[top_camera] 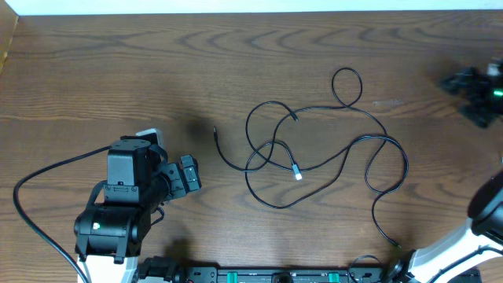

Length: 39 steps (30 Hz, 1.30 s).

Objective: Untangle cables
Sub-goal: 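Reach the right gripper to the black cable loop and grasp it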

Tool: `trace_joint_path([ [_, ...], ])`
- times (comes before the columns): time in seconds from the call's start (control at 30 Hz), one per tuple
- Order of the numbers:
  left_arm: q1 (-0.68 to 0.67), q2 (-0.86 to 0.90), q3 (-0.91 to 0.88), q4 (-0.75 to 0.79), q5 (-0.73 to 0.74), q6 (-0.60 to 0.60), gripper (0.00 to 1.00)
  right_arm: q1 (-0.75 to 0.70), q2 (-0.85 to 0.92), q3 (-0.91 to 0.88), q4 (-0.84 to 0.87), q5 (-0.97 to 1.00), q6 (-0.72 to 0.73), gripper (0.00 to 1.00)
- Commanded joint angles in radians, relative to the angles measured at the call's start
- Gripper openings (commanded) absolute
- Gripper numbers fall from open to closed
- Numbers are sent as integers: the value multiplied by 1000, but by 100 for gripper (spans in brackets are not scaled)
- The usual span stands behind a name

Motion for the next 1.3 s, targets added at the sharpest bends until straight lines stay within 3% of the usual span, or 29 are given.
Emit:
trace_joint_path([
  [0.0,4,-1,17,-6,6,43,100,133,0,15,-41,46,-282,99],
  [0.1,4,-1,17,-18,5,47,100,239,0,15,-124,60,-401,99],
  [0.37,4,-1,17,-23,6,47,100,453,1,-8,-257,365,-430,99],
  [0.63,4,-1,17,-34,6,47,100,488,1,-77,-242,620,-410,96],
  [1.03,4,-1,17,-33,5,47,100,472,1,-183,-206,582,-256,70],
  [1.2,4,-1,17,-33,5,47,100,473,1,-248,-150,494,-250,67],
  [1.27,4,-1,17,-33,5,47,100,476,1,-259,-134,473,-250,57],
])
